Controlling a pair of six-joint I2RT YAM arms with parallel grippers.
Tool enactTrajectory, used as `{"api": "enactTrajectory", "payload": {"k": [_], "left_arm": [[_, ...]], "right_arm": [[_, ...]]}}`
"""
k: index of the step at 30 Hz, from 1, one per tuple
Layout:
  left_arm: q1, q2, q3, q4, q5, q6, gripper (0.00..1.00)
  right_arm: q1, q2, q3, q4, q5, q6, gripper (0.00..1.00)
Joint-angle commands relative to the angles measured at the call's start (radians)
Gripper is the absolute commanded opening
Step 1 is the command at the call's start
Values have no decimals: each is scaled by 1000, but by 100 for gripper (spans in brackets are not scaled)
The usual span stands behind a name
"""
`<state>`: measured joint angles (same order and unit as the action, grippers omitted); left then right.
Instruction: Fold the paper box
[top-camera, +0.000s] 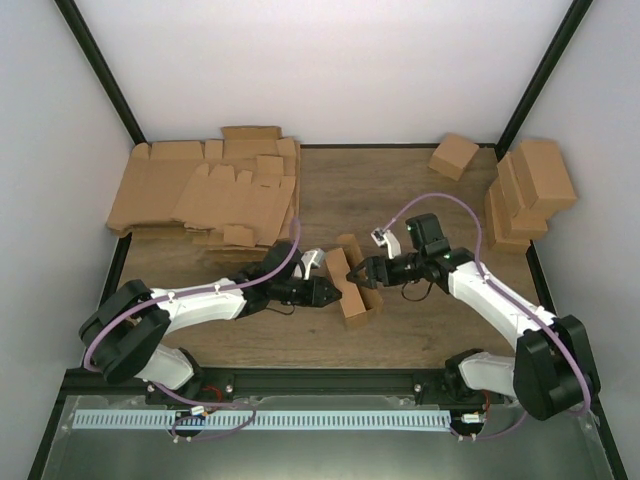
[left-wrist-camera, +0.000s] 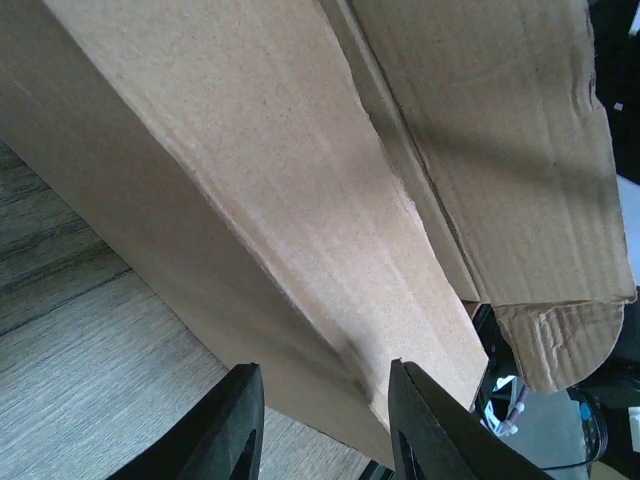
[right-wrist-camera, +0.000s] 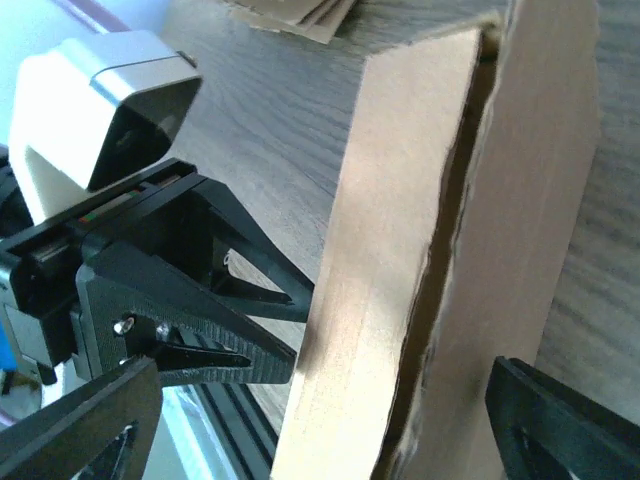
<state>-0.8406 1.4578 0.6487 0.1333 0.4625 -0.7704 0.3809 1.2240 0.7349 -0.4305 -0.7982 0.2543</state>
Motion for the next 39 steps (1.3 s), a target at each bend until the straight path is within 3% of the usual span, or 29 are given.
{"api": "enactTrajectory", "payload": {"k": [1,6,10,17,22,32,35,39], "left_arm": [[-2,9,11,31,-4,13,37],[-3,16,12,32,1,14,37],[-3,6,8,24,-1,18,36],[-3,-11,2,13,-11,21,36],[-3,-7,1,23,-13,20,36],[-4,7,4,55,-9,-4,35],[-7,15,4,60,-11,-7,34],[-16,38,4,68,-12,-19,33]], "right_arm": [[21,-39,-15,-26,74,49,96],[21,-92,-22,34,160,130,100],[20,-105,39,-10,253,186,100],[32,-124,63,3,143,135,100],[172,-87,107,-129,406,119,100],[337,-95,85,-237,701,250,100],[337,-126,57,-189,650,261,100],[348,-109,33,-118,470,281,91]]}}
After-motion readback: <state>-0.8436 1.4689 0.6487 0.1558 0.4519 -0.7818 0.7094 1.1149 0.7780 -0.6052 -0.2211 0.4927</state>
